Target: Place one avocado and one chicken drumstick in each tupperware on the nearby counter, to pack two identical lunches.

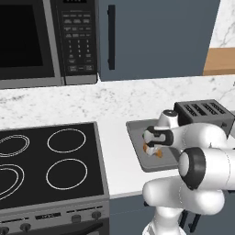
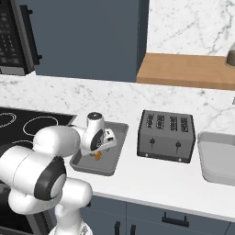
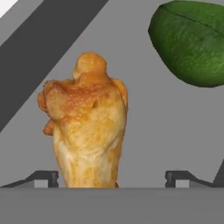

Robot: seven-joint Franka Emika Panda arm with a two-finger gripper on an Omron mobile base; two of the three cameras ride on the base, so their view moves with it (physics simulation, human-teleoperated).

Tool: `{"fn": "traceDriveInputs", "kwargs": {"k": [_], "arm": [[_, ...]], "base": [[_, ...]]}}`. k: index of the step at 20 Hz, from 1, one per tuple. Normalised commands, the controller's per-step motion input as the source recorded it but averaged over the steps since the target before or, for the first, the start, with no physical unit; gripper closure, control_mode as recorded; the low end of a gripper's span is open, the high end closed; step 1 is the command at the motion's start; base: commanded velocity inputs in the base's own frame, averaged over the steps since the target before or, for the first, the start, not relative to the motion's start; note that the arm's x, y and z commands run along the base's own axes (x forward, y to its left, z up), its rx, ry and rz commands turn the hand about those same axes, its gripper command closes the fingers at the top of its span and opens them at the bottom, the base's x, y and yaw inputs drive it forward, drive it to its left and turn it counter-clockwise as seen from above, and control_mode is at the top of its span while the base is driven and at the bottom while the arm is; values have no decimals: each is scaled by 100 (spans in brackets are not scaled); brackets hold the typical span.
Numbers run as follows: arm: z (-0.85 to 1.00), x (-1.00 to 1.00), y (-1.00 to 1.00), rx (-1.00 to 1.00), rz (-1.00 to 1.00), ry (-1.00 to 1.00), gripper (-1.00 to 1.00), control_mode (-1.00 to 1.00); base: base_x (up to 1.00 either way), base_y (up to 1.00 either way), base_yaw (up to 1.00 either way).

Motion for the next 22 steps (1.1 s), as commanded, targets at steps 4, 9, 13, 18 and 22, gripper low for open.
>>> {"fn": "traceDriveInputs", "kwargs": {"k": [4,9,13,18,22], "arm": [[64,-26,25,-7,2,0,-100,-100],[94,-65,24,0,0,-2,-100,-100],[58,-98,2,6,-6,-11,-100,-100],[43,-94,19,10,-18,-20,-100,-100],[33,-56,43,6,-42,-22,-100,-100]], "base": [[0,0,0],[0,0,0],[0,0,0],[0,0,0],[0,0,0]]}}
